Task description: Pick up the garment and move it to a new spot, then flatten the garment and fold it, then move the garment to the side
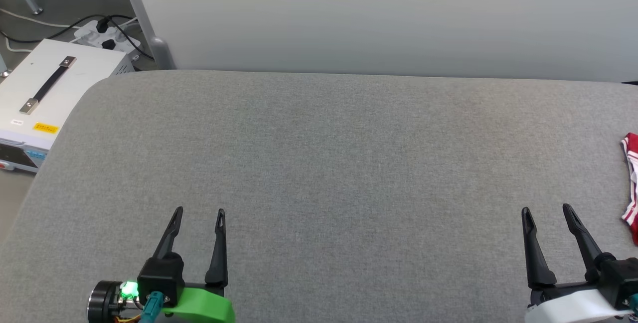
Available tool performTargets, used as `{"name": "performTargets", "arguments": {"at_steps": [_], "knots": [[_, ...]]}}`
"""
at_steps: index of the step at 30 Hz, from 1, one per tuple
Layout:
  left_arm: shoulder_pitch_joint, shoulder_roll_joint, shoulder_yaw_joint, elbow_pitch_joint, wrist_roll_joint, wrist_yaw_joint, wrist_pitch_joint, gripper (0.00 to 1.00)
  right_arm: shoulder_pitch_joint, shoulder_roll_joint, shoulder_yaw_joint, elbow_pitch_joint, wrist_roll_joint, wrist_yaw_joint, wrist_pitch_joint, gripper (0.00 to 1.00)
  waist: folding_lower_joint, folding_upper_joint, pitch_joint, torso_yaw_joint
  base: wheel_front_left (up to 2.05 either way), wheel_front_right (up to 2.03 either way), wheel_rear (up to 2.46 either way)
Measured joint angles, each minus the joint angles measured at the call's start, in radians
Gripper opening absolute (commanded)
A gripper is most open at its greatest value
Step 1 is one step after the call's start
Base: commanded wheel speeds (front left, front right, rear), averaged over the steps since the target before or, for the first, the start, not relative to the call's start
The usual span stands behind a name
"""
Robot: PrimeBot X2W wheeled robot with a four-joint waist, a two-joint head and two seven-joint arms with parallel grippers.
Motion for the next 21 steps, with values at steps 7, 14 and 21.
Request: {"name": "performTargets", "arguments": {"at_steps": [7, 14, 21], "knots": [[0.019, -0.01, 0.003, 0.005, -0.014, -0.014, 0.0, 1.0, 0.033, 0.011, -0.01, -0.026, -0.013, 0.0, 0.0, 1.0, 0.0, 0.0, -0.011, 0.002, 0.0, 0.0, 0.0], [0.019, -0.018, 0.005, 0.007, -0.016, -0.027, 0.0, 1.0, 0.036, 0.016, -0.01, -0.026, -0.016, 0.0, 0.0, 1.0, 0.0, 0.0, -0.01, 0.007, 0.0, 0.0, 0.0], [0.019, -0.019, 0.006, 0.008, -0.016, -0.027, 0.002, 0.0, 0.036, 0.016, -0.01, -0.026, -0.016, 0.0, 0.002, 0.0, 0.0, 0.0, -0.008, 0.007, 0.0, 0.0, 0.0]]}}
